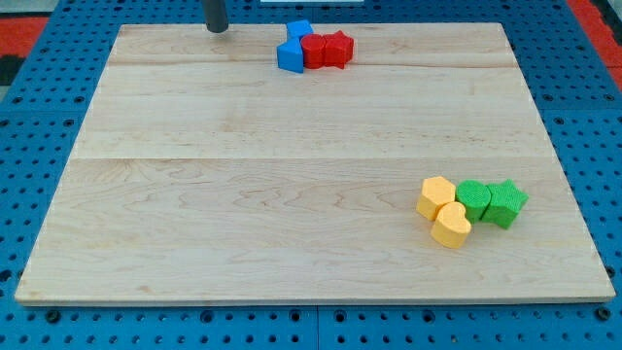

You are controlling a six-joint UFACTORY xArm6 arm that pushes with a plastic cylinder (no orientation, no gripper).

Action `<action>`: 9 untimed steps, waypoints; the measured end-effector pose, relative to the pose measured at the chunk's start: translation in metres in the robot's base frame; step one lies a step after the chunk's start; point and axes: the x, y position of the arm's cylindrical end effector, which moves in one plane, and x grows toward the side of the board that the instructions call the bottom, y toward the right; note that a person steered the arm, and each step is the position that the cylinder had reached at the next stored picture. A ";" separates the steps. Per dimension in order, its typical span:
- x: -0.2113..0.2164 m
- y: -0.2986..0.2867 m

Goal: Move the blue cube slightly right

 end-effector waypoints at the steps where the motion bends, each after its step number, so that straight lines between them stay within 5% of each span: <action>1: 0.000 0.005; 9: 0.005 0.260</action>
